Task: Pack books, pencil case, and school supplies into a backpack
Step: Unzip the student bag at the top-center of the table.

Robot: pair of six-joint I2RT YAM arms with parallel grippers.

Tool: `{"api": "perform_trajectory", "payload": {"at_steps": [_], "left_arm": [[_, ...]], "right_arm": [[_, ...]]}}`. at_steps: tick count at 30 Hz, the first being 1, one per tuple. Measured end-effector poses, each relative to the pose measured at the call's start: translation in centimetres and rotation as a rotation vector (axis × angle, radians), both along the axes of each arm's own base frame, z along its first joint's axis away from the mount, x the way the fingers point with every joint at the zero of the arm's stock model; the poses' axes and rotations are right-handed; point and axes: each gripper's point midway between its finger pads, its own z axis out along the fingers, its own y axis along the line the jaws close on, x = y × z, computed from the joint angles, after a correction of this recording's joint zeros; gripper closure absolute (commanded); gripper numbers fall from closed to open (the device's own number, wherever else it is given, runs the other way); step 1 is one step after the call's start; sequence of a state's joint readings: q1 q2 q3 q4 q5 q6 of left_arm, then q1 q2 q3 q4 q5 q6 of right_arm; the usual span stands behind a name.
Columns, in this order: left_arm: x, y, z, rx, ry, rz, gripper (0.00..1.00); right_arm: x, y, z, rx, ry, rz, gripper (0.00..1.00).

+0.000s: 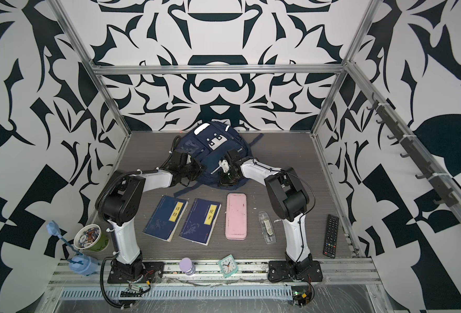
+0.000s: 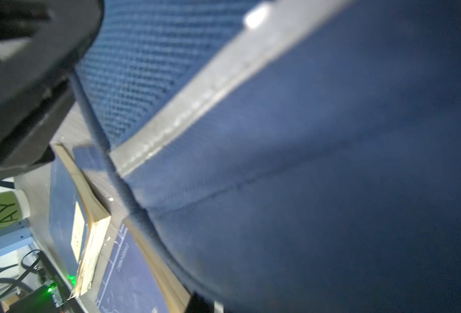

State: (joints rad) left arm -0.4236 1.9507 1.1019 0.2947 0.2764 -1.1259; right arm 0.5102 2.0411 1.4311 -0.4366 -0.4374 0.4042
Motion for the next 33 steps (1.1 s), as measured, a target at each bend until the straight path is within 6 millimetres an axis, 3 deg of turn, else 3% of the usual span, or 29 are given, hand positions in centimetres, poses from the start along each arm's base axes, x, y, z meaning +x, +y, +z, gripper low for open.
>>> {"api": "perform_trajectory", "payload": {"at_steps": [7, 13, 18, 21, 24, 28, 33], "left_arm": [[1.2, -3.0, 1.9, -0.041, -0.002, -0.028, 1.00], [1.4, -3.5, 2.8, -0.049, 0.010, -0.033, 1.00], [1.5, -3.4, 2.9, -0.039, 0.018, -0.033, 1.00], [1.8, -3.1, 2.7, -0.022, 0.031, -0.029, 0.98], [2.2, -3.0, 2.6, -0.010, 0.039, -0.031, 0.89], [2.2, -3.0, 2.9, 0.025, 0.035, -0.067, 0.63], [2.2, -3.1, 4.2, 0.063, 0.009, -0.140, 0.44]], "right_arm": [[0.2, -1.5, -0.1, -0.060, -0.029, -0.027, 1.00], [-1.2, 1.0, -0.3, -0.086, -0.049, 0.028, 1.00], [-1.0, 3.6, -0.6, -0.087, -0.060, 0.053, 1.00], [-0.8, 4.2, -0.7, -0.088, -0.049, 0.036, 1.00], [-0.6, 4.5, -0.7, -0.085, -0.037, 0.020, 1.00], [-0.5, 4.3, -0.9, -0.075, -0.033, 0.004, 1.00], [-0.4, 2.5, 0.1, -0.035, -0.061, -0.019, 1.00]]}}
